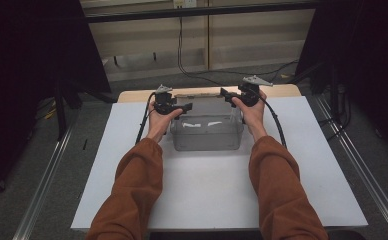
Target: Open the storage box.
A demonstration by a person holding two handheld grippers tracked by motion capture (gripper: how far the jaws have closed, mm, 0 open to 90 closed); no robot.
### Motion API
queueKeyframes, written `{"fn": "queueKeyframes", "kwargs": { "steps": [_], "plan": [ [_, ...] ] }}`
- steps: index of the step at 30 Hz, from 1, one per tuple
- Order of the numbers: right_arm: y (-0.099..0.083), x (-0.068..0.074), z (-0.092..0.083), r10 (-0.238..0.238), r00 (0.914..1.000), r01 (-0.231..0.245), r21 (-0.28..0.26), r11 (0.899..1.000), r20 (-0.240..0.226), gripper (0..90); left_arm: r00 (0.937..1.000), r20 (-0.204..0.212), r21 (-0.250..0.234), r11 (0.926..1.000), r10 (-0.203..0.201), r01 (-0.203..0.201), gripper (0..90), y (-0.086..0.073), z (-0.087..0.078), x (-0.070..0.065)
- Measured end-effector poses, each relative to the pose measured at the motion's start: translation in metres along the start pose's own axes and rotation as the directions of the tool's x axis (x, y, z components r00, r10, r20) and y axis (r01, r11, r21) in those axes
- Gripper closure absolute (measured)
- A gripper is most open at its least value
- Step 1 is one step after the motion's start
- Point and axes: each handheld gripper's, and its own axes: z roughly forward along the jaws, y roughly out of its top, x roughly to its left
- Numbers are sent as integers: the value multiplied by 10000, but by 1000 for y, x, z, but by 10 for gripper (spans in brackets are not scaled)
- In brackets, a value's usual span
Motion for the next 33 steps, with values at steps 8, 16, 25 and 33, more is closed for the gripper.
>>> {"fn": "queueKeyframes", "kwargs": {
  "steps": [8, 16, 25, 33],
  "plan": [
    [0, 2, -6, -271, 9996, 271, 76, 9996, 82, 103, 9998, -208, -250, 9997, 40, -45, 124, 0, -6, -4],
    [1, 4, -14, -360, 9993, 360, 12, 9994, 117, 93, 9992, -313, -673, 9974, 233, -254, 106, 6, -14, -9],
    [4, 9, -20, -514, 9987, 514, -74, 9986, 75, 76, 9983, -436, -1045, 9936, 383, -427, 65, 9, -20, -16],
    [10, 13, -26, -877, 9961, 878, -133, 9960, 86, 44, 9980, -459, -1166, 9920, 423, -474, 51, 8, -22, -16]
  ]
}}
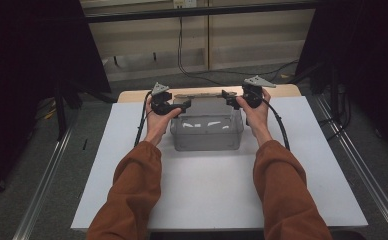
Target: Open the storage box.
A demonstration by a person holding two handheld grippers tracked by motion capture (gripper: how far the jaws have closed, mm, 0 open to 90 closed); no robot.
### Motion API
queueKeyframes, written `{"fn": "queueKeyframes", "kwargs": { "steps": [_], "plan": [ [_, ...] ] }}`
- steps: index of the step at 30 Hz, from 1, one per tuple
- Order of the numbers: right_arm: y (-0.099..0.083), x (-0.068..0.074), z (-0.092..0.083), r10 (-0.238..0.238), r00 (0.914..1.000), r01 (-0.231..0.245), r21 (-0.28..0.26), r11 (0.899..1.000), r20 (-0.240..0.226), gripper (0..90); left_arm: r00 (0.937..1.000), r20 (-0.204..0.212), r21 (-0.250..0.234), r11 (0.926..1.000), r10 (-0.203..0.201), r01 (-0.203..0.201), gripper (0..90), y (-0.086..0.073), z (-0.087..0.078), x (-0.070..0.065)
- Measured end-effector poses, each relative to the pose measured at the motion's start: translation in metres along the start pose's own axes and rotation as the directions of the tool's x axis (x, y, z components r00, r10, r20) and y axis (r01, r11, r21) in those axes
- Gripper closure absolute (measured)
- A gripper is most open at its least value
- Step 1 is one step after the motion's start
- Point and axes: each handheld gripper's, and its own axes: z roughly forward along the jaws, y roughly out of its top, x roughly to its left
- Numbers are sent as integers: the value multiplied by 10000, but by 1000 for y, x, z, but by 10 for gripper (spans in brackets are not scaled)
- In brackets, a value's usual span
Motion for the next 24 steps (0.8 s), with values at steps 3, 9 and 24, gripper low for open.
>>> {"fn": "queueKeyframes", "kwargs": {
  "steps": [3, 9, 24],
  "plan": [
    [3, 0, -3, -98, 9999, 99, -39, 9999, 57, 41, 10000, -6, -103, 9999, -40, 40, 47, 1, -2, -1],
    [7, 2, -9, -326, 9995, 327, -128, 9994, 43, 40, 10000, 73, -349, 9994, 50, -47, 29, 3, -7, -6],
    [15, 13, -29, -569, 9983, 564, -446, 9974, -104, 40, 9996, -25, -761, 9967, 279, -281, 33, 4, -34, -12]
  ]
}}
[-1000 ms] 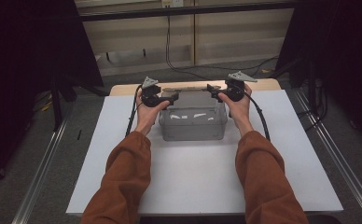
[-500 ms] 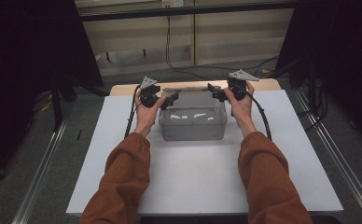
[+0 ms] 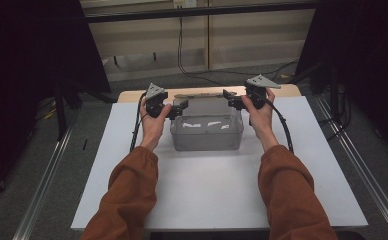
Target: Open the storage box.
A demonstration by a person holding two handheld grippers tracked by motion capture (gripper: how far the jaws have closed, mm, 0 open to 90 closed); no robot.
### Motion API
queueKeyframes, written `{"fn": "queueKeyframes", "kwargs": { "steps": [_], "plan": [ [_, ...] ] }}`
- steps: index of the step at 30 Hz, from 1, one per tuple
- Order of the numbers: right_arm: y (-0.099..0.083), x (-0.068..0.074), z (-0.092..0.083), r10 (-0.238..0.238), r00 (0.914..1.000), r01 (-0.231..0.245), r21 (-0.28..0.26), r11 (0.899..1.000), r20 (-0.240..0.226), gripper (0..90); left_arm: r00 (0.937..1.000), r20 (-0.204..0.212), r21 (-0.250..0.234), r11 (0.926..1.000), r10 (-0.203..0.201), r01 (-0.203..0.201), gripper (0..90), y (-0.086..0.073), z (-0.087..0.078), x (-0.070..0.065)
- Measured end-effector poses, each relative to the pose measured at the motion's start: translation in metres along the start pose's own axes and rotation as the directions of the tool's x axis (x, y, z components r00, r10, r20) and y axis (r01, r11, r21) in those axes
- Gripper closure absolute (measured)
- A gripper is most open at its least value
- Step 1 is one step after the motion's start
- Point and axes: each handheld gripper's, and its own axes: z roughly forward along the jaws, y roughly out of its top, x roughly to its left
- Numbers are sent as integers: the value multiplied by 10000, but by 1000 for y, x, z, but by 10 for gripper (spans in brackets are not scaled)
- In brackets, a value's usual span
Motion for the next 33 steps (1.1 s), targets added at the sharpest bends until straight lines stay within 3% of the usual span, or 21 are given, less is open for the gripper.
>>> {"fn": "queueKeyframes", "kwargs": {
  "steps": [7, 14, 21, 24, 29, 33],
  "plan": [
    [1, 1, -12, -13, 10000, 13, -98, 10000, -1, 41, 9998, 50, -254, 9995, -178, 180, 34, 3, -15, -7],
    [4, 5, -24, -137, 9999, 137, -251, 9996, 10, 41, 9985, 74, -544, 9971, 547, -542, 34, 9, -26, -24],
    [1, 11, -41, -371, 9993, 370, -444, 9983, -10, 37, 9976, -54, -932, 9933, 688, -690, 40, 0, -37, -32],
    [-1, 13, -49, -733, 9972, 740, -579, 9956, 144, 31, 9977, -29, -1053, 9922, 673, -672, 36, -5, -43, -34],
    [-5, 13, -62, -366, 9992, 376, -672, 9970, 163, 30, 9967, -213, -1121, 9905, 779, -799, 30, -9, -54, -36],
    [-4, 17, -70, -491, 9985, 510, -795, 9955, 247, 30, 9961, -303, -1151, 9896, 831, -860, 30, -11, -63, -35]
  ]
}}
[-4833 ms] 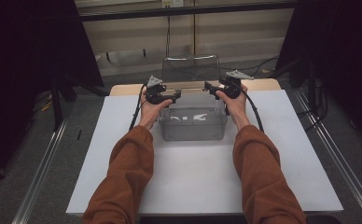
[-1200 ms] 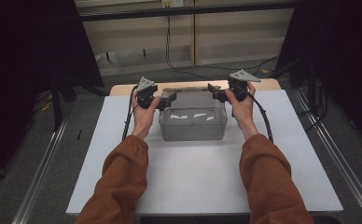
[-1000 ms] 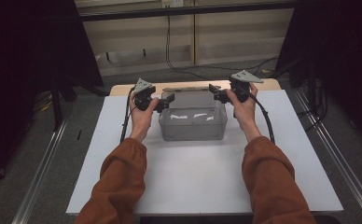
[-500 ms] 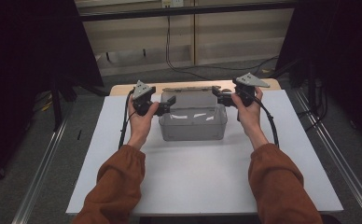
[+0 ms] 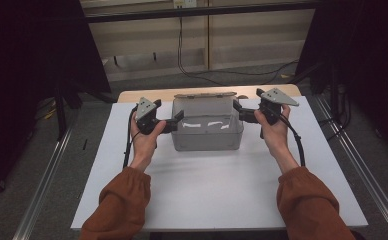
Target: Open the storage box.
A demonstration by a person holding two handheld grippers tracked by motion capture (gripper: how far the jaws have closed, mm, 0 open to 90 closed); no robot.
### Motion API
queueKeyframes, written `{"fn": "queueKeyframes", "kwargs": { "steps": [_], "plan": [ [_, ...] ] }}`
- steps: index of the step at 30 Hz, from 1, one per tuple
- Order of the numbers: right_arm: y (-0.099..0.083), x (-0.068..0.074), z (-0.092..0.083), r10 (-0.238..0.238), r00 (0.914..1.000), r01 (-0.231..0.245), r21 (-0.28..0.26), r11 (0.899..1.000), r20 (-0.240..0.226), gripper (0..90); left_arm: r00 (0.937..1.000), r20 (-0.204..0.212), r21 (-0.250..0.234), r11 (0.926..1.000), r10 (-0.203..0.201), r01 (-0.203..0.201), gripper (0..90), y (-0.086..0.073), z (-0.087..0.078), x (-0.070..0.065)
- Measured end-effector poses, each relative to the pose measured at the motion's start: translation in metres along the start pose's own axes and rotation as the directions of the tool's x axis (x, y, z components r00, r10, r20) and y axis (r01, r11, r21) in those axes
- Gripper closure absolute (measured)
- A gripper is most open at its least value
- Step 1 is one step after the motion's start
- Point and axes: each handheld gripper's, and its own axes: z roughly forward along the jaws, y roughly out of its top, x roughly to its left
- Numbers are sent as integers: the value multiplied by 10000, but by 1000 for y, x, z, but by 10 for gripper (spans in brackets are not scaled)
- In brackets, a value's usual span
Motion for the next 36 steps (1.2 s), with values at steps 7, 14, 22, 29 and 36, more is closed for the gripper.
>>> {"fn": "queueKeyframes", "kwargs": {
  "steps": [7, 14, 22, 29, 36],
  "plan": [
    [-2, -1, -13, -8, 9999, 8, 61, 10000, 119, 20, 9993, -333, -338, 9993, -183, 171, 30, -3, -18, 0],
    [-8, -3, -30, -79, 9995, 77, 62, 10000, 298, 0, 9990, -447, -469, 9989, -23, 2, 30, -2, -36, -1],
    [-10, -4, -46, -179, 9990, 176, 67, 9998, 409, 0, 9990, -434, -338, 9994, -60, 45, 30, -8, -47, -1],
    [-12, -7, -63, -241, 9985, 236, 112, 9997, 501, 0, 9985, -523, -386, 9992, -129, 109, 31, -11, -59, 0],
    [-17, -6, -78, -214, 9983, 212, 43, 9998, 545, 0, 9977, -662, -482, 9988, -117, 85, 30, -14, -73, -1]
  ]
}}
